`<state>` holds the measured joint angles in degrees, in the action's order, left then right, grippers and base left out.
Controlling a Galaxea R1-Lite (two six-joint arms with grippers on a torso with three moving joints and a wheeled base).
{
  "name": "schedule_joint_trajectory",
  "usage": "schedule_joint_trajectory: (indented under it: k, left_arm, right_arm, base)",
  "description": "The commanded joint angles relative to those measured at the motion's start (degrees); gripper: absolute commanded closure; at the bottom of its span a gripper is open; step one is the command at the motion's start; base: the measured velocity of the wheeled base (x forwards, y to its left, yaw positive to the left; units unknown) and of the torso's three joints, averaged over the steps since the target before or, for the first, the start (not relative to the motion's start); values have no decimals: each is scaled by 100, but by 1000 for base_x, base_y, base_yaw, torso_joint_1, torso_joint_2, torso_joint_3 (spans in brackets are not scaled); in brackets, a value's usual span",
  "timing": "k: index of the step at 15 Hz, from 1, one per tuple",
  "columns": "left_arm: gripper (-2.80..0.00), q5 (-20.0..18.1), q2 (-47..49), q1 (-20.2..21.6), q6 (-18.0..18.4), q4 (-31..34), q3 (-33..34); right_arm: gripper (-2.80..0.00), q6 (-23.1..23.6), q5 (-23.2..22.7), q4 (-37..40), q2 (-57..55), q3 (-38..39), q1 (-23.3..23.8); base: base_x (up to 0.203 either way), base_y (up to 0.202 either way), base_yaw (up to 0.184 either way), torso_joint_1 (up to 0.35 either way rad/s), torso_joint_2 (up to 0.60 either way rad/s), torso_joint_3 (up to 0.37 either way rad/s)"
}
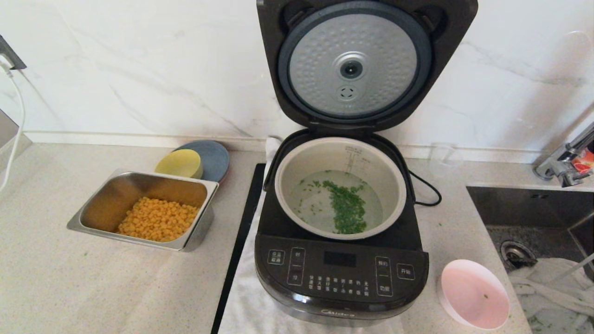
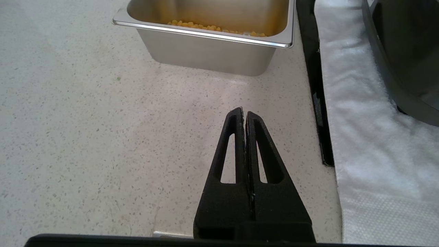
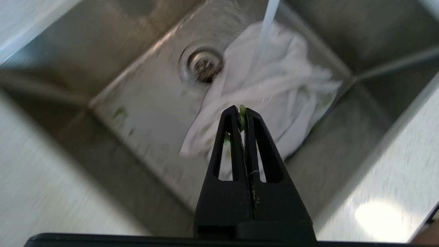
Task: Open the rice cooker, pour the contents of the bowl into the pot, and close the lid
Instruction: Turn off the tap
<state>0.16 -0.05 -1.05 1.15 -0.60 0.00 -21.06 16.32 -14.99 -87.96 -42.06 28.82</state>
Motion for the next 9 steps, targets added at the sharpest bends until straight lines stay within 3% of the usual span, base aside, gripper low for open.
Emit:
schedule_joint_trajectory:
  k: [1,3,9]
  left_arm:
    - [0,2,-4,-1,0,-2,44]
    - [0,2,-4,-1,0,-2,44]
    - [0,2,-5,-1,0,-2,44]
  right_arm:
    - [0,110,240,-710,-703,-9,141]
    - [0,388,569,-1476,-969,9,166]
    - [0,444,980,-1901,-1431,-336,119]
  base:
    - [0,0,0,0,0,0]
    - [0,0,0,0,0,0]
    - [0,0,0,0,0,0]
